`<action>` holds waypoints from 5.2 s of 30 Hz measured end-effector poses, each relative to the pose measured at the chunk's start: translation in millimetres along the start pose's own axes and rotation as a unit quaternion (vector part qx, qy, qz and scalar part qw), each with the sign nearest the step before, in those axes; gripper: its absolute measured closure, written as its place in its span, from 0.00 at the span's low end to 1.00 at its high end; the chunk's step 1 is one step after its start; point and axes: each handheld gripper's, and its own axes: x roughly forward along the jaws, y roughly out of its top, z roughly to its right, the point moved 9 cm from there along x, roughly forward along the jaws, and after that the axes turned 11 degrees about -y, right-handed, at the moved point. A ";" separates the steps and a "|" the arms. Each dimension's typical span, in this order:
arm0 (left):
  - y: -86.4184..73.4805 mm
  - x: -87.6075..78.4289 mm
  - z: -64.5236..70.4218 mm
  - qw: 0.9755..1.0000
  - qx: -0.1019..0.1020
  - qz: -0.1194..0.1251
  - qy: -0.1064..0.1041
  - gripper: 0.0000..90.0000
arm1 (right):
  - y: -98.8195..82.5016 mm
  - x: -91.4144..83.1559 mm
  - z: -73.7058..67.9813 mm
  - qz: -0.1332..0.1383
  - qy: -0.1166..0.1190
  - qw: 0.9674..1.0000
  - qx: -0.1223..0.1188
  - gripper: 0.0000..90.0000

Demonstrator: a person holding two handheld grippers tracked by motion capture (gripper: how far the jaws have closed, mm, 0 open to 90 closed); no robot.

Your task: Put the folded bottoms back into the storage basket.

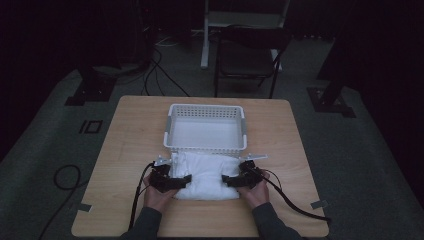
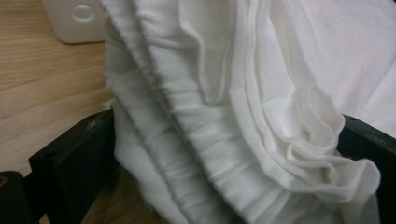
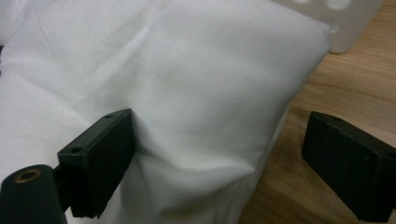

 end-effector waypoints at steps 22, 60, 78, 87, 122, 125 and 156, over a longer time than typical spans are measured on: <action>-0.4 -5.0 13.5 0.999 -0.017 -0.010 -0.040 0.35 | -0.4 -3.0 -7.0 -0.004 0.108 0.994 0.031 0.52; 3.1 -20.2 34.3 0.998 0.060 0.014 -0.003 0.64 | 6.3 -25.2 -17.8 0.049 0.049 0.997 -0.028 0.76; 6.1 -34.9 48.3 0.997 0.077 0.026 0.005 0.64 | 8.4 -39.7 -23.0 0.062 0.058 0.996 -0.030 0.76; 10.1 -41.7 54.4 0.996 0.083 0.033 0.006 0.64 | 12.3 -49.1 -25.8 0.073 0.056 0.995 -0.035 0.76; 38.1 -76.7 77.0 0.993 0.095 0.077 -0.004 0.65 | 39.4 -87.5 -36.7 0.119 0.055 0.990 -0.050 0.76; 41.7 -79.6 79.0 0.992 0.097 0.081 -0.005 0.65 | 43.0 -90.2 -36.9 0.123 0.058 0.990 -0.048 0.76; 93.6 -95.8 81.0 0.986 0.129 0.109 0.002 0.66 | 92.6 -111.7 -36.6 0.164 0.039 0.984 -0.065 0.76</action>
